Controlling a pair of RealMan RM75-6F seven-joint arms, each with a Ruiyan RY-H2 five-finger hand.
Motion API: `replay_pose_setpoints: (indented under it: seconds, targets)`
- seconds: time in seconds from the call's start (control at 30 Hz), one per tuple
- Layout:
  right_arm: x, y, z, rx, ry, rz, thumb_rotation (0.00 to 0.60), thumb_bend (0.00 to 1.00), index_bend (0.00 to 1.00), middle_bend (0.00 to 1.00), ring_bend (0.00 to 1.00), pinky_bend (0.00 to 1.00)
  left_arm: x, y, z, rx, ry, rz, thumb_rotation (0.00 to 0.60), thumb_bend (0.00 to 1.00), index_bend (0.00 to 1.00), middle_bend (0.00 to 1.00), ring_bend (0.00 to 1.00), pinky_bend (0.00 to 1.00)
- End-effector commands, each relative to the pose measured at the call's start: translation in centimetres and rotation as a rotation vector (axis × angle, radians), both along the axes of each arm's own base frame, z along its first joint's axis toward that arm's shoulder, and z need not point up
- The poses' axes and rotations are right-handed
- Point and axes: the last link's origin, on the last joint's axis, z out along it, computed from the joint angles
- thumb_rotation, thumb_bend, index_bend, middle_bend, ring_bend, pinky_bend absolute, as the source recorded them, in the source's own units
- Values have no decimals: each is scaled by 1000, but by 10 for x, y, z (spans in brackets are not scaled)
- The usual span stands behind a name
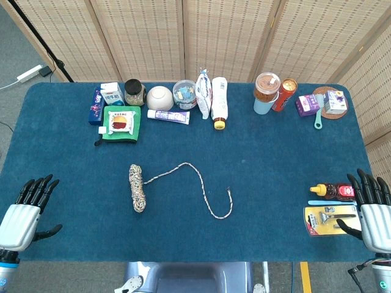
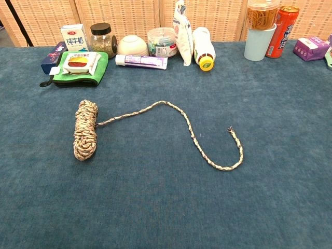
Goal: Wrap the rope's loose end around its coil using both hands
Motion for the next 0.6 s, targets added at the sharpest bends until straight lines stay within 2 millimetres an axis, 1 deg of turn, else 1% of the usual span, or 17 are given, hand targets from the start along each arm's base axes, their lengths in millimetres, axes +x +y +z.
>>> replay_pose_setpoints:
  seconds: [0.03, 0.27, 0.5, 0.6]
  targets:
    - [0, 0, -1, 2, 1, 0, 600, 0, 0, 0, 0, 0, 0, -1, 1, -2, -5, 0, 600, 76, 0, 0, 0, 0]
    - [3, 1, -6, 19, 14, 10, 600, 0, 0, 0, 0, 0, -2, -1, 8, 12, -24, 6, 600, 76, 0, 0, 0, 0]
    - [8, 2, -10, 28, 20, 17, 600, 0, 0, 0, 0, 0, -1, 0, 5, -2, -18, -8, 600, 77, 0, 0, 0, 0]
    - [8, 3, -15, 59, 21, 16, 600, 0, 0, 0, 0, 0, -2, 0, 4, -13, -16, 2, 600, 76, 0, 0, 0, 0]
